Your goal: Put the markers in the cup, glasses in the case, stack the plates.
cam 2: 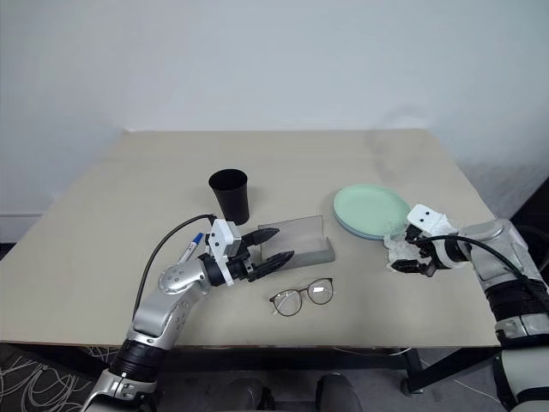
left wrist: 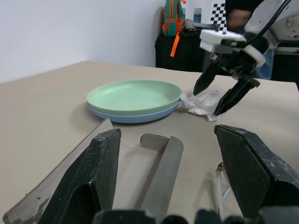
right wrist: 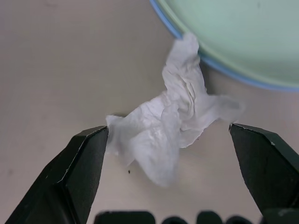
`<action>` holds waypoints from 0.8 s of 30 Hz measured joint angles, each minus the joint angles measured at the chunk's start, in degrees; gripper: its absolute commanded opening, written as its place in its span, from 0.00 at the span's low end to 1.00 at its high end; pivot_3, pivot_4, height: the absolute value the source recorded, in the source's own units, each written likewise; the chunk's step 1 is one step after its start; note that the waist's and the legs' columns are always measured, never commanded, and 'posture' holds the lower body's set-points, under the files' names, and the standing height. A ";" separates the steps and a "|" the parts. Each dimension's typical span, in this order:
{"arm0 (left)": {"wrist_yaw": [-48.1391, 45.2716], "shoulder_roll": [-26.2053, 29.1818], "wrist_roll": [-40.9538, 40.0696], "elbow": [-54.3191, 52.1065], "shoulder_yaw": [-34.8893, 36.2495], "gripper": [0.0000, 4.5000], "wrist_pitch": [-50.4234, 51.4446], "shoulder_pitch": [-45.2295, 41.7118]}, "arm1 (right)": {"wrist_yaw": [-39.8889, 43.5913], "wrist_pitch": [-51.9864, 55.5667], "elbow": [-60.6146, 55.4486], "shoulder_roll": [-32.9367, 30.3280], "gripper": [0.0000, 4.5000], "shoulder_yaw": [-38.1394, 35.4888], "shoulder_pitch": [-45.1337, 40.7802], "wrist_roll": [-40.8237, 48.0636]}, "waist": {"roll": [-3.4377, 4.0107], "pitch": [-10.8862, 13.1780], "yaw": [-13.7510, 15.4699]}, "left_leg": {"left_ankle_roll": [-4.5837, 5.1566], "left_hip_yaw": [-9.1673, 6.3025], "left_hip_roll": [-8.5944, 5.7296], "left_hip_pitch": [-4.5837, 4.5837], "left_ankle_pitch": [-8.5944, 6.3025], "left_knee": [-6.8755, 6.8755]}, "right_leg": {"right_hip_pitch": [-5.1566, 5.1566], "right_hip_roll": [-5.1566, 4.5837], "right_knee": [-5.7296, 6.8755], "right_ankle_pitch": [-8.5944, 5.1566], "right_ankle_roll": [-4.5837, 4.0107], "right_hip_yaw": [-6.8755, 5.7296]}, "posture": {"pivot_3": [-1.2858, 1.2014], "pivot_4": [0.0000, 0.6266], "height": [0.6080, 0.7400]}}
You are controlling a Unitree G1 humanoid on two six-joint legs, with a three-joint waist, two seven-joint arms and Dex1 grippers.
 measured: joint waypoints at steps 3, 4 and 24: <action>0.00 -0.02 0.07 0.04 0.00 0.75 -0.04 0.00 | -1.01 0.35 1.95 0.81 0.86 0.02 -0.63 -0.05 | 0.01 0.00 0.00 | 0.00 -0.01 0.00 0.00 0.00 0.00 | 0.00 0.00 0.00 0.00 0.00 0.00 | 0.52 0.00 1.00; 0.00 -0.02 0.08 0.05 0.00 0.75 -0.04 0.00 | -1.24 0.43 2.14 0.89 0.79 0.02 -0.76 -0.04 | 0.01 0.00 0.00 | 0.00 -0.01 0.00 0.00 0.00 0.00 | 0.00 0.00 0.00 0.00 0.00 0.00 | 0.52 0.00 1.00; -0.04 0.05 0.31 0.10 0.00 0.75 -0.06 -0.03 | -2.99 -2.14 1.87 -5.63 0.01 -0.25 -3.96 -2.71 | 0.06 0.02 -0.25 | 0.00 0.08 0.02 0.01 0.00 0.00 | -0.02 0.00 0.01 0.00 0.01 0.02 | 0.52 0.00 1.00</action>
